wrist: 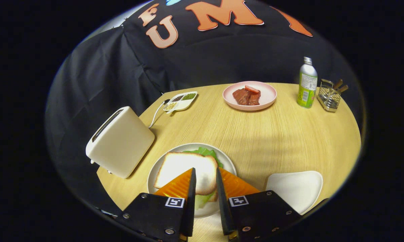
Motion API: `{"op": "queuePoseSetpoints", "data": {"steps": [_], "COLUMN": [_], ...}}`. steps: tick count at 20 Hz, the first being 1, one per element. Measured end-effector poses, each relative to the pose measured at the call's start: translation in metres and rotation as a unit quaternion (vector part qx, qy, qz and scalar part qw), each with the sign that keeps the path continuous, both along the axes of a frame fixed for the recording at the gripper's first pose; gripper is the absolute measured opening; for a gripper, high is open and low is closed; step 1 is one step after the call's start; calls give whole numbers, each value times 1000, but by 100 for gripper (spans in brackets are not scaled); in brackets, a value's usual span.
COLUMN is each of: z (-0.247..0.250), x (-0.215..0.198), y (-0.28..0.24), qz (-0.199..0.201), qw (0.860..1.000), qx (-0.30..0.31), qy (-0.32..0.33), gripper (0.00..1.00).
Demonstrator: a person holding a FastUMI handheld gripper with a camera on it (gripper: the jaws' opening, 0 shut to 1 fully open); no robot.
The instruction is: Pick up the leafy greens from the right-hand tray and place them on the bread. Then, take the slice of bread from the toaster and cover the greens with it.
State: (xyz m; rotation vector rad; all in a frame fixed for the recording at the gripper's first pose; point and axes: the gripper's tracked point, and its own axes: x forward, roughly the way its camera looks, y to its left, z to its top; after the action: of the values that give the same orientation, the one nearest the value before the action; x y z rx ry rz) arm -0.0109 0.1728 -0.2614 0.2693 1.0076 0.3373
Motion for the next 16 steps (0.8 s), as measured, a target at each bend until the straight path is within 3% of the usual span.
{"op": "queuePoseSetpoints", "data": {"steps": [4, 7, 13, 16], "z": [37, 78, 169, 195], "x": [14, 30, 43, 35], "y": [-25, -48, -92, -106], "qz": [-27, -58, -125, -142], "qw": [997, 985, 937, 916], "qx": [-16, -40, -77, -89], "qy": [-76, -159, -317, -364], "gripper": [36, 36, 49, 55]}}
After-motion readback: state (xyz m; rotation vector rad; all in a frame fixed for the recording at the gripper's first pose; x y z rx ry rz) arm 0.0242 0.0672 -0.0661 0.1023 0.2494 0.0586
